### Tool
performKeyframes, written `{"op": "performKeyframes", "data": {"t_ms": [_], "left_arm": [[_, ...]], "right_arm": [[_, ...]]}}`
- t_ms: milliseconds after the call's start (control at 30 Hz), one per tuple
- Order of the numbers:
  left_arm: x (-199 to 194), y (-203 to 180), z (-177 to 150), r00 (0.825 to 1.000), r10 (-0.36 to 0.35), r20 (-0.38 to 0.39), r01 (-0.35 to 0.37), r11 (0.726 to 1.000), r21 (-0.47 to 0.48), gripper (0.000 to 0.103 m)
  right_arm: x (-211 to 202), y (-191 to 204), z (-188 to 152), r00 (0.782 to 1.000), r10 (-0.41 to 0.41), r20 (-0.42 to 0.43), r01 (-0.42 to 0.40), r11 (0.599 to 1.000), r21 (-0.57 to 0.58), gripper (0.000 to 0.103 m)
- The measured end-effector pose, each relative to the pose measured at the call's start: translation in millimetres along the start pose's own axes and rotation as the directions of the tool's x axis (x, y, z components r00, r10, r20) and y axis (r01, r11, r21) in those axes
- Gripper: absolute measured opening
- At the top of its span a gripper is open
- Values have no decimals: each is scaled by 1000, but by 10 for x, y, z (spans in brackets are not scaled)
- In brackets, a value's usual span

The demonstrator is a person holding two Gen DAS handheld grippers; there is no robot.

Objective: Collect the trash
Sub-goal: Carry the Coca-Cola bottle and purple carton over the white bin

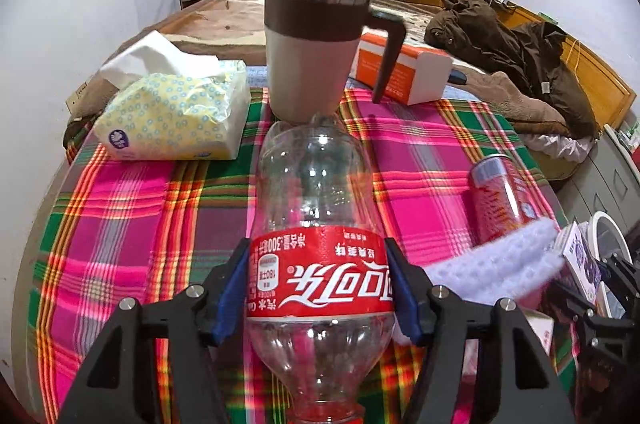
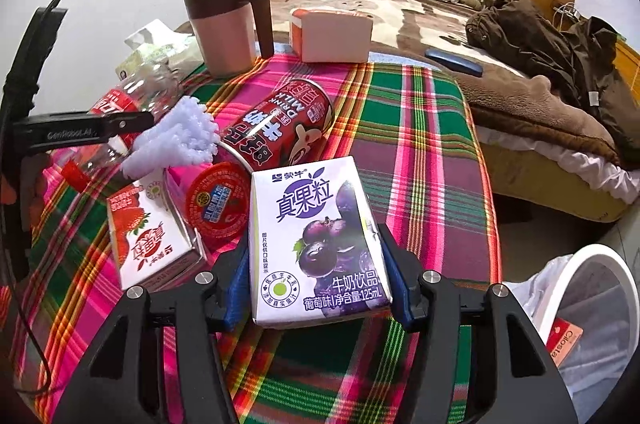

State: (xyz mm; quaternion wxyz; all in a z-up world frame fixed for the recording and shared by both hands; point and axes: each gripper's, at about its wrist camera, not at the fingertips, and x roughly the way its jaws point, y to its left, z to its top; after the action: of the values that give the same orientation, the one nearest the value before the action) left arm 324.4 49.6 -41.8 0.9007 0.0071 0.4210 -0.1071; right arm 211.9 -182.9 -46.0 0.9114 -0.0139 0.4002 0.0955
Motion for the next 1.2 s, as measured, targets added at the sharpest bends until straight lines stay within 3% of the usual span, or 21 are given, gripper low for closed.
{"op": "performKeyframes", "data": {"t_ms": [467,867,1200], "left_arm": [[-772,-444,-182,994,-44,101,38,998,55,65],[-1093,-1028,-338,979,-171,111,158,980,119,65],[-1289,-1761,-451,953,-280,117,250,943,219,65]], "right_arm": [[-454,-160,-119,998,0,65,-4,998,67,57],[-855,-474,-288,992,-70,109,55,989,134,57],[-1179,-816,-455,978,-149,146,116,971,208,57]]}}
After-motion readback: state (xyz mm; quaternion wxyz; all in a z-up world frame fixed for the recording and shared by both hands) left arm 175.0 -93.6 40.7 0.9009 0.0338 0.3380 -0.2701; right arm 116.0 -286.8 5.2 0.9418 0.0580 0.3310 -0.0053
